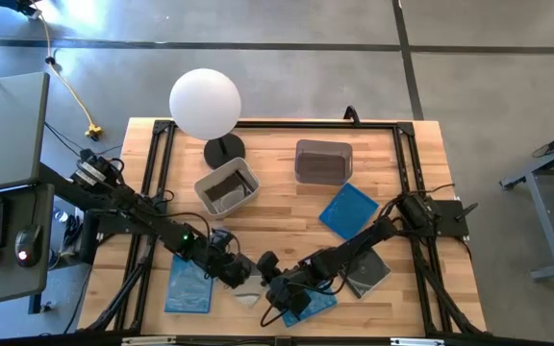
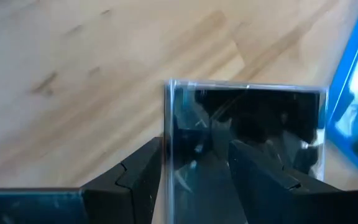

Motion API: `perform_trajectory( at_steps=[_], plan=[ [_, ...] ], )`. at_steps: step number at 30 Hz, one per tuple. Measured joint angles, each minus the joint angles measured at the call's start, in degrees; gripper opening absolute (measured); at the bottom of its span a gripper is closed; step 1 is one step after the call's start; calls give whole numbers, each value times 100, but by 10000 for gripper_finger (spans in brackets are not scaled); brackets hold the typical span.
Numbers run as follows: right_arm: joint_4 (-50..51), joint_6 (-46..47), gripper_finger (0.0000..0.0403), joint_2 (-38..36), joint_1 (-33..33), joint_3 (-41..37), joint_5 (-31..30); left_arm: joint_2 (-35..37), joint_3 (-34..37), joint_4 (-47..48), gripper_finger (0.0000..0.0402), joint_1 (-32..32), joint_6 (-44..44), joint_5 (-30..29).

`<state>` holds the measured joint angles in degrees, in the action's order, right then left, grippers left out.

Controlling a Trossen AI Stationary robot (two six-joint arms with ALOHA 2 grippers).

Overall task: Pick & place jewel cases by type
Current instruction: Put the left black CD case into the gray bin

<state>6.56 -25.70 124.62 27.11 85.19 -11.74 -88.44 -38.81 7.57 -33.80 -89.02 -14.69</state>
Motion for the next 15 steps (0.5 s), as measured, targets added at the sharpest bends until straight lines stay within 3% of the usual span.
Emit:
perform_trajectory(
  at_steps=[7,15],
  plan=[
    [-9,-55,157,162,-120,2,215,-105,-15,-57,182,4,-17,102],
    [-80,-1217,156,319,-33,9,-75,-216,-14,-91,182,2,-162,99]
  ],
)
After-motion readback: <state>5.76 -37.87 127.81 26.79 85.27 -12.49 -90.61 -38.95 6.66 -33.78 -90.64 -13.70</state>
